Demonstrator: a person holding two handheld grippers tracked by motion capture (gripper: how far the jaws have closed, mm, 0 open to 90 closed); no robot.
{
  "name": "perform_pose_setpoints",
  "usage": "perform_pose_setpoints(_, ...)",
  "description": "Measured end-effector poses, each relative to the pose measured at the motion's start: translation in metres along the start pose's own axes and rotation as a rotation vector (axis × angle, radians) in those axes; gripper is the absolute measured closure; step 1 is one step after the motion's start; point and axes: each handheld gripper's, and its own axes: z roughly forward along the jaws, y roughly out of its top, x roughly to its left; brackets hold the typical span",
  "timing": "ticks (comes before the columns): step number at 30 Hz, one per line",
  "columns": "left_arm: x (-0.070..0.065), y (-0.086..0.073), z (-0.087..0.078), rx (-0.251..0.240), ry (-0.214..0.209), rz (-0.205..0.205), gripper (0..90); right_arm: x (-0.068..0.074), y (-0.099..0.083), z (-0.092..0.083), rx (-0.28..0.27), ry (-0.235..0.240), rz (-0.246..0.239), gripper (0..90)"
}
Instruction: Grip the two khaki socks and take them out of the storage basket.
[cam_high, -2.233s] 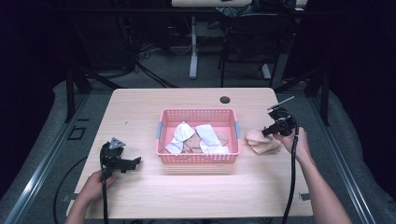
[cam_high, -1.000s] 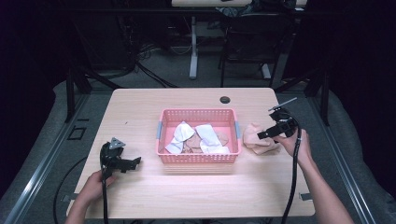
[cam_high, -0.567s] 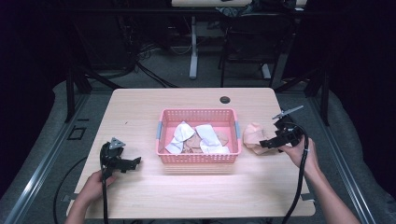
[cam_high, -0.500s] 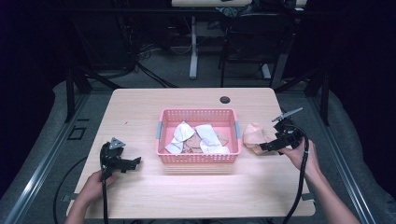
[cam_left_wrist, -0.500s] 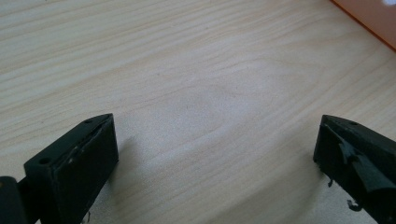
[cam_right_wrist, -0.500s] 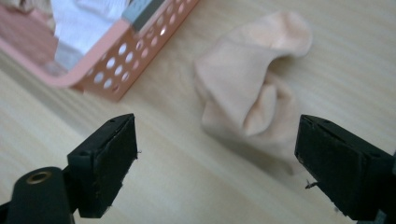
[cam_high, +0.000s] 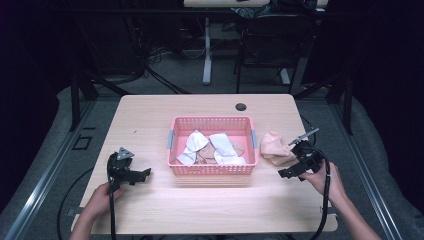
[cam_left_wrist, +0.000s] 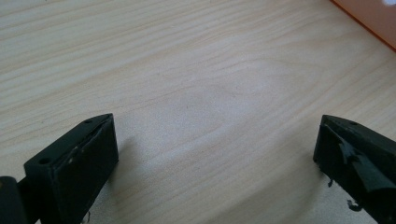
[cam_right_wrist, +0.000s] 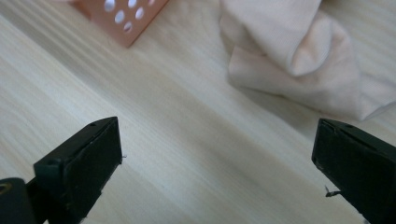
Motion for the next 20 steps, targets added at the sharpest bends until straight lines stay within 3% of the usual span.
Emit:
perform_pose_setpoints(8, 0.0, 0.0, 0.0, -0.004, 0.002, -0.002, 0.0, 0.001, -0.021, 0.013, 0.093, -0.002, 0.001, 0.0)
perform_pose_setpoints(10, 0.0, 0.0, 0.0, 0.0, 0.0, 0.0, 0.0, 0.0, -0.026, 0.016, 0.097, -0.004, 0.026, 0.0)
perform_pose_setpoints(14, 0.0, 0.0, 0.0, 0.0, 0.0, 0.0, 0.0, -0.006, -0.026, 0.018, 0.116, -0.014, 0.012, 0.0)
perform_pose_setpoints(16, 0.0, 0.0, 0.0, 0.0, 0.001, 0.0, 0.0, -0.006, -0.026, 0.02, 0.104, -0.02, 0.031, 0.0)
perform_pose_setpoints(17, 0.0, 0.0, 0.0, 0.0, 0.0, 0.0, 0.0, -0.008, -0.026, 0.02, 0.125, -0.02, 0.006, 0.0)
perform_pose_setpoints(20, 0.0, 0.0, 0.0, -0.004, 0.002, -0.002, 0.0, -0.01, -0.026, 0.021, 0.141, -0.018, -0.003, 0.0)
